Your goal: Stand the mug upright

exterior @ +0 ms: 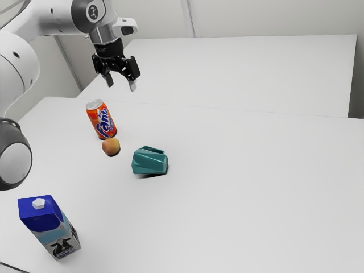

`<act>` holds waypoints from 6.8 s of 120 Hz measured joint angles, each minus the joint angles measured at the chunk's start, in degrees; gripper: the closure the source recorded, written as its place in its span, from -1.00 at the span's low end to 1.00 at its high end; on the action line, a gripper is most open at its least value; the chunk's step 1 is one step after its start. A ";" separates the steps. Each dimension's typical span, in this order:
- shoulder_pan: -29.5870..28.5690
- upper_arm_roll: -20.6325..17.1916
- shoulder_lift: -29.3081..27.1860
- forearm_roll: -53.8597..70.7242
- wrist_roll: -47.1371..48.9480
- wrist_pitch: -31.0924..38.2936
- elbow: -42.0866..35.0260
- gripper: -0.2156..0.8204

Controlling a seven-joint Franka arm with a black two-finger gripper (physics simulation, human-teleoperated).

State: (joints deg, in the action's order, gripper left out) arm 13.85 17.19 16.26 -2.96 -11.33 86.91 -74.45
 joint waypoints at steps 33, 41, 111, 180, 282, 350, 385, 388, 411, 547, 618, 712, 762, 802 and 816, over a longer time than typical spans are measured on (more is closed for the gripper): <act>0.51 -0.03 -0.85 -0.56 -0.46 0.84 -1.05 -0.58; 0.87 -0.22 -2.89 -0.84 -0.52 2.52 -4.74 -0.58; 0.30 2.25 -10.03 -9.43 -1.22 23.42 -35.41 -0.58; -1.30 5.37 -4.96 -22.52 -7.85 35.76 -41.73 -0.58; -3.30 5.57 -1.78 -52.77 -28.31 38.12 -45.98 -0.58; -3.13 5.57 -0.48 -59.70 -35.85 35.86 -46.86 -0.38; -2.90 5.57 -0.48 -60.66 -38.14 35.13 -46.80 0.28; -2.85 5.57 -0.49 -60.72 -38.28 35.11 -46.79 0.34; -2.28 5.56 -1.64 -60.32 -39.20 35.33 -46.38 0.64; 8.24 4.35 -6.30 -9.75 -24.38 42.90 -43.13 0.91; 7.97 4.36 -3.96 -5.62 -19.11 45.77 -44.71 0.92; 8.05 4.34 -6.09 -6.46 -18.58 46.29 -44.93 -0.19; 8.24 3.86 -11.58 -6.53 -18.23 44.55 -43.12 -0.39; 6.02 4.15 -5.83 -5.94 -15.06 26.72 -23.19 -0.54; 4.89 4.24 -2.89 -5.54 -13.41 18.87 -16.05 -0.56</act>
State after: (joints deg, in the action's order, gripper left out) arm 18.74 21.43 13.37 -8.50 -24.74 105.77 -90.50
